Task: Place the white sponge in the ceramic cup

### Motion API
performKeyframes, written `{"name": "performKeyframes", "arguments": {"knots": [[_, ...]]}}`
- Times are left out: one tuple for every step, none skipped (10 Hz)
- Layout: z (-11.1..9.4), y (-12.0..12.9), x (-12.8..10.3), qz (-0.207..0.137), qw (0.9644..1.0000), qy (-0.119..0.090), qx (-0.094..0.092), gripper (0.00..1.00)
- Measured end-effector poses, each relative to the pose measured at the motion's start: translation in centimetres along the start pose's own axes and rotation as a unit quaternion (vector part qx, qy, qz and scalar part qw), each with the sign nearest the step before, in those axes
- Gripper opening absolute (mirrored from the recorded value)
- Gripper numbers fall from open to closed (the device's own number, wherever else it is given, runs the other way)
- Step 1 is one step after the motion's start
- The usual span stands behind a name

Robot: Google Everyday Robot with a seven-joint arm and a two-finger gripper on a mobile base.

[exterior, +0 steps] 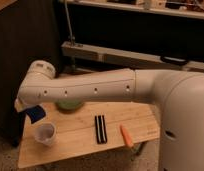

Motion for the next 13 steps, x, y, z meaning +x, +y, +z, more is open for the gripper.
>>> {"name": "performKeyframes", "arguments": {"knots": [[0.4, -0.2, -1.0, -0.007, 1.0, -0.005, 0.002, 0.42], [0.8, -0.2, -2.0, -0.014, 0.9999, -0.009, 0.004, 0.42], [1.2, 0.0, -2.9, -0.019, 0.9997, -0.014, 0.006, 0.42], [1.6, 0.1, -3.7, -0.022, 0.9996, -0.017, 0.009, 0.42], [1.8, 0.2, -4.0, -0.024, 0.9995, -0.019, 0.012, 0.42], [1.9, 0.3, -4.4, -0.025, 0.9994, -0.021, 0.013, 0.42], [2.2, 0.3, -4.7, -0.026, 0.9992, -0.024, 0.017, 0.42], [2.5, 0.2, -5.0, -0.028, 0.999, -0.027, 0.02, 0.42], [2.8, 0.0, -5.5, -0.028, 0.9989, -0.03, 0.024, 0.42], [3.2, -0.1, -6.1, -0.031, 0.9987, -0.031, 0.027, 0.42], [3.5, 0.0, -6.6, -0.03, 0.9986, -0.032, 0.029, 0.42], [3.6, 0.0, -7.0, -0.031, 0.9985, -0.032, 0.03, 0.42], [3.9, 0.0, -7.4, -0.034, 0.9984, -0.032, 0.032, 0.42]]}}
